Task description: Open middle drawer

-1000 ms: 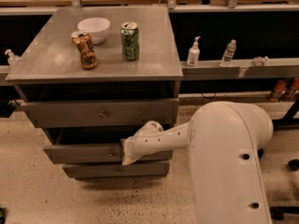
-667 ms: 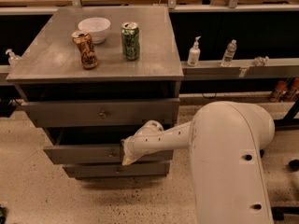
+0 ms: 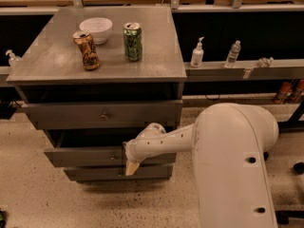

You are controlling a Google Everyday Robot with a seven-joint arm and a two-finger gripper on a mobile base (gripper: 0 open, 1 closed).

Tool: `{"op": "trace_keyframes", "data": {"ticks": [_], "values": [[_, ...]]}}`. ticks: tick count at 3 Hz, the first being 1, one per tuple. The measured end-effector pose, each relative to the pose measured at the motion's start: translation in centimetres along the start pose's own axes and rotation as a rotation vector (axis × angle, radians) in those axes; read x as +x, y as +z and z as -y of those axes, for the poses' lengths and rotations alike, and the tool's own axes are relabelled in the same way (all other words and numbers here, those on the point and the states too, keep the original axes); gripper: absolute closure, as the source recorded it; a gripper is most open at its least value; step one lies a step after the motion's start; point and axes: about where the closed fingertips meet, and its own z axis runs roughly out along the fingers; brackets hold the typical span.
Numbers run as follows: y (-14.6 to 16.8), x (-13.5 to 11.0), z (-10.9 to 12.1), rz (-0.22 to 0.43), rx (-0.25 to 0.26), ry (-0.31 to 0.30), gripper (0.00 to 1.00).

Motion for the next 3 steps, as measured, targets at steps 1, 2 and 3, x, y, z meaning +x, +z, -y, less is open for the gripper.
{"op": "trace_keyframes", "data": {"ticks": [1,2,3], "values": [[0.1,0.0,-0.1,0.001,-0.002,0.0,0.0],[-1.3,-0.3,0.9,-0.028,0.013,-0.026,0.0],[-2.9,-0.9,1.0,-0.034,0.016,-0.036,0.0]]}}
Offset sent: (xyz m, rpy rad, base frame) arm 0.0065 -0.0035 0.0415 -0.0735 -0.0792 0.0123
